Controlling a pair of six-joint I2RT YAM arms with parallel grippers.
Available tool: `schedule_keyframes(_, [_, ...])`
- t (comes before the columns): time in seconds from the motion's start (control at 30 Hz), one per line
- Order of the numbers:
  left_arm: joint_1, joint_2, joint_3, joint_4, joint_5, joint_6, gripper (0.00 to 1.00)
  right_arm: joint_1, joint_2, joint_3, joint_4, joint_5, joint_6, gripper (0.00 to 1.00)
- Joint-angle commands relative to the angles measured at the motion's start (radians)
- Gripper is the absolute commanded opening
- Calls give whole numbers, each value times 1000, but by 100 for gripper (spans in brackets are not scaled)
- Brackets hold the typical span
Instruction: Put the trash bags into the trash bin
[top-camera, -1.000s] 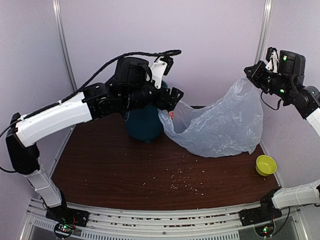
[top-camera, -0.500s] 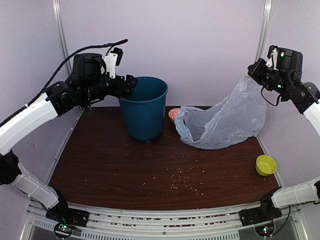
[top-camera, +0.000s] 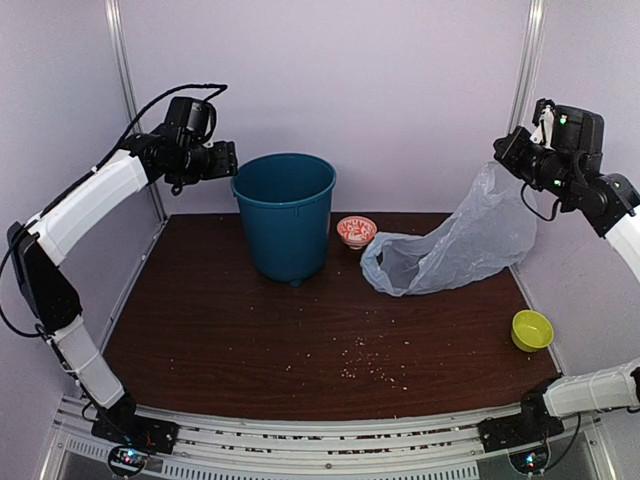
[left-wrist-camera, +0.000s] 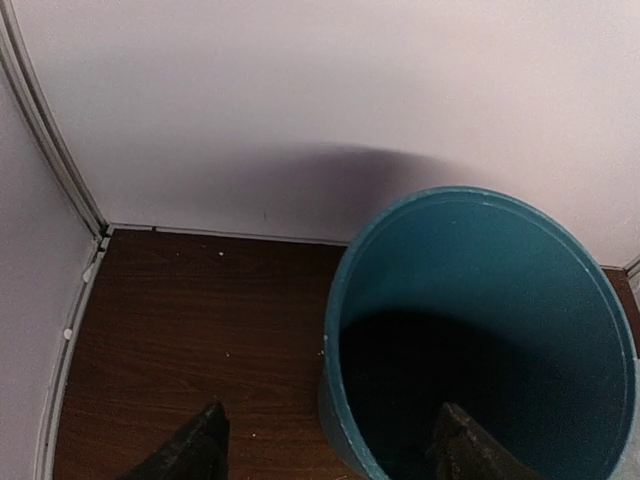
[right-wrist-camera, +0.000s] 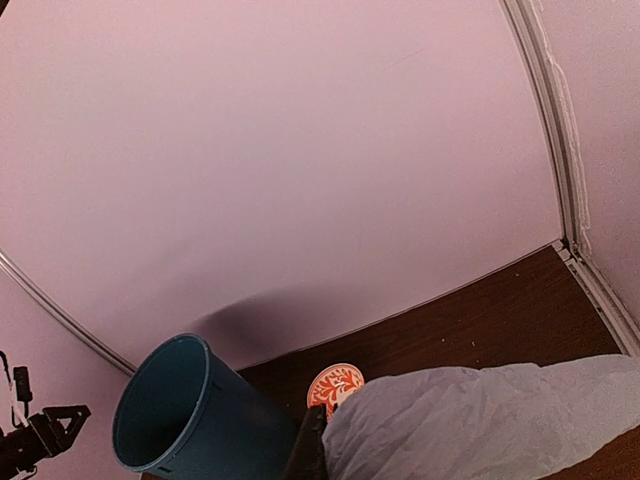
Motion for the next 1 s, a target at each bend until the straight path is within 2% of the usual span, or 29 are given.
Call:
schedule_keyframes(0.0, [36,58,94,-142,17,-85,71,-4,-33,-34,37,-13,-14,0])
schedule_keyframes(0.2, [74,113,119,-179,-36,-115,67,-5,-48,-47,23,-57,3,0])
schedule_keyframes(0.5, [111,206,203,-161,10,-85,66,-3,-85,-85,-9,-87,-1,0])
schedule_keyframes(0.8, [133,211,226,-120,94,-156,70,-4,-111,-126,10,-85,12,0])
schedule_keyframes(0.87, [132,185,197,-77,105,-170,70,-4,-112,-127,10,-87,12,0])
schedule_keyframes(0.97, [132,148,127,33,197,-143,67,-3,-114,-128,13,-88,12,0])
